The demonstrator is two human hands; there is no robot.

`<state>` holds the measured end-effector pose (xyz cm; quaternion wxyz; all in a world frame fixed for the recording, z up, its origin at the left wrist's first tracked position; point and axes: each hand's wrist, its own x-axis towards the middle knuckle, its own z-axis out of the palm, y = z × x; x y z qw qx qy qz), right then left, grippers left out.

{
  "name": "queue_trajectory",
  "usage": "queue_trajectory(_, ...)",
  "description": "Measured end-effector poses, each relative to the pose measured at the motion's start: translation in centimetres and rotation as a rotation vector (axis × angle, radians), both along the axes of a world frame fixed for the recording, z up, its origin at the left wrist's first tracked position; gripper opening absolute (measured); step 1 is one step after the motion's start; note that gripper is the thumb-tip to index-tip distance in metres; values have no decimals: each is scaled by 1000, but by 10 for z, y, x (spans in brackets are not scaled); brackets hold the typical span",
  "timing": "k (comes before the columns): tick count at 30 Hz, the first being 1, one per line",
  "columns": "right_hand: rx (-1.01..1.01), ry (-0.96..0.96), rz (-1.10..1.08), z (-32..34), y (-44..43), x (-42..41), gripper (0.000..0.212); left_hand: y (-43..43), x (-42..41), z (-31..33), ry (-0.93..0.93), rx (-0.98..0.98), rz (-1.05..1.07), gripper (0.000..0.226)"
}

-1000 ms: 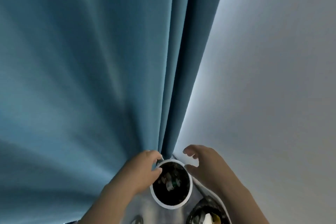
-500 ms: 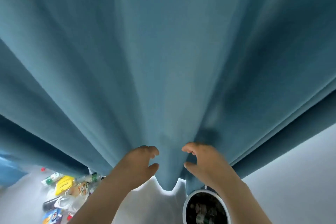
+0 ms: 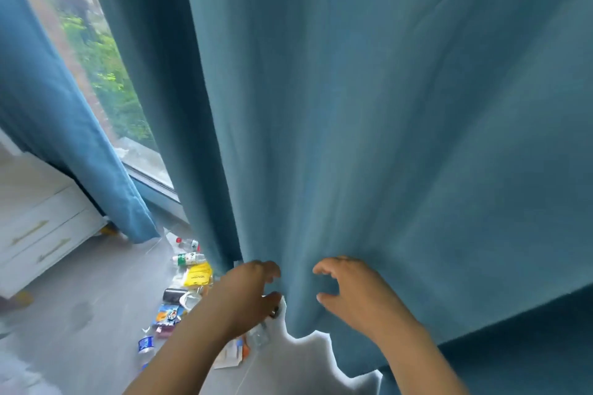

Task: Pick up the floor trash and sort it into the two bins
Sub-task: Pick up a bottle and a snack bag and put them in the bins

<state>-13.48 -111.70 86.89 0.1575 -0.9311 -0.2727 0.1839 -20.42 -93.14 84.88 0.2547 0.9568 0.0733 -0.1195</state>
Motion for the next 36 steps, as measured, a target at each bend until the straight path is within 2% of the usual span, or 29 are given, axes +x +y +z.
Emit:
queue_trajectory(5, 7, 22, 124, -2, 92, -14, 40, 77, -39, -1, -4, 30, 118, 34)
queue_trajectory(12, -55, 66, 295, -6, 183, -31, 38, 148, -86, -14, 16, -36, 343, 32)
queue_trajectory(30, -88, 99, 696, -43, 339, 16, 36, 240, -99, -28, 135, -109, 805, 33)
queue_trajectory(36, -76, 145, 783, -55, 376, 17, 35, 256, -108, -37, 175, -135, 891, 32)
